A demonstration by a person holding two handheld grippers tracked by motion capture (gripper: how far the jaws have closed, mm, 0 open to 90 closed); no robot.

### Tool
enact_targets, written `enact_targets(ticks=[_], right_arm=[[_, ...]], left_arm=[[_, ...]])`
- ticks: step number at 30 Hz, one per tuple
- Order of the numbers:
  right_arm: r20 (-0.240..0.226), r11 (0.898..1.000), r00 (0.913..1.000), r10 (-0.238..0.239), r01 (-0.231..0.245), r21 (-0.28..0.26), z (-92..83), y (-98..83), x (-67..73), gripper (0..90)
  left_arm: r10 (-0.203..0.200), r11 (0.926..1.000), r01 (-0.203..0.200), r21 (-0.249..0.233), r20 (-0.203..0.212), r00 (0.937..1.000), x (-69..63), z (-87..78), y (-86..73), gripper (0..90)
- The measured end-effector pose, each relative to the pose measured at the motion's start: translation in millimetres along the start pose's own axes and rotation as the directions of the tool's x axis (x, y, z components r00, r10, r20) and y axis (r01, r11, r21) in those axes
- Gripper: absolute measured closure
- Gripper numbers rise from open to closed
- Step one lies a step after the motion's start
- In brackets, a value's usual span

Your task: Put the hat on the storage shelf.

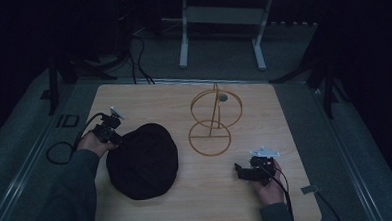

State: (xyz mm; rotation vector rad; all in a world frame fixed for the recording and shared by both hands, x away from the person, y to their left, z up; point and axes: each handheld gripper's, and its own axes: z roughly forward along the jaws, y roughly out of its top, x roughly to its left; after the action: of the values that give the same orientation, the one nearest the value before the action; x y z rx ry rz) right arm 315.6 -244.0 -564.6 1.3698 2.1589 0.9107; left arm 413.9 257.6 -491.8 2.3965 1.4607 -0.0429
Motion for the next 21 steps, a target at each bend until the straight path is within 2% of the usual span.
enact_targets(ticks=[5,14,21], right_arm=[[0.001,1.000,1.0000,-0.001,0.001,0.000,0.0,0.0,-0.1,11.5],[0.000,1.000,1.0000,0.000,0.000,0.000,0.0,0.0,0.0,11.5],[0.000,1.000,1.0000,-0.001,0.001,0.000,0.0,0.0,0.0,11.5]], left_arm=[[-0.018,0.9997,0.018,-0.015,0.017,0.9997,1.3,-11.3,1.8,77.5],[-0.019,0.9997,0.019,-0.014,0.002,0.9998,1.1,-29.7,4.7,77.4],[-0.041,0.9986,0.041,-0.033,-0.001,0.9992,2.7,-46.4,10.8,77.3]])
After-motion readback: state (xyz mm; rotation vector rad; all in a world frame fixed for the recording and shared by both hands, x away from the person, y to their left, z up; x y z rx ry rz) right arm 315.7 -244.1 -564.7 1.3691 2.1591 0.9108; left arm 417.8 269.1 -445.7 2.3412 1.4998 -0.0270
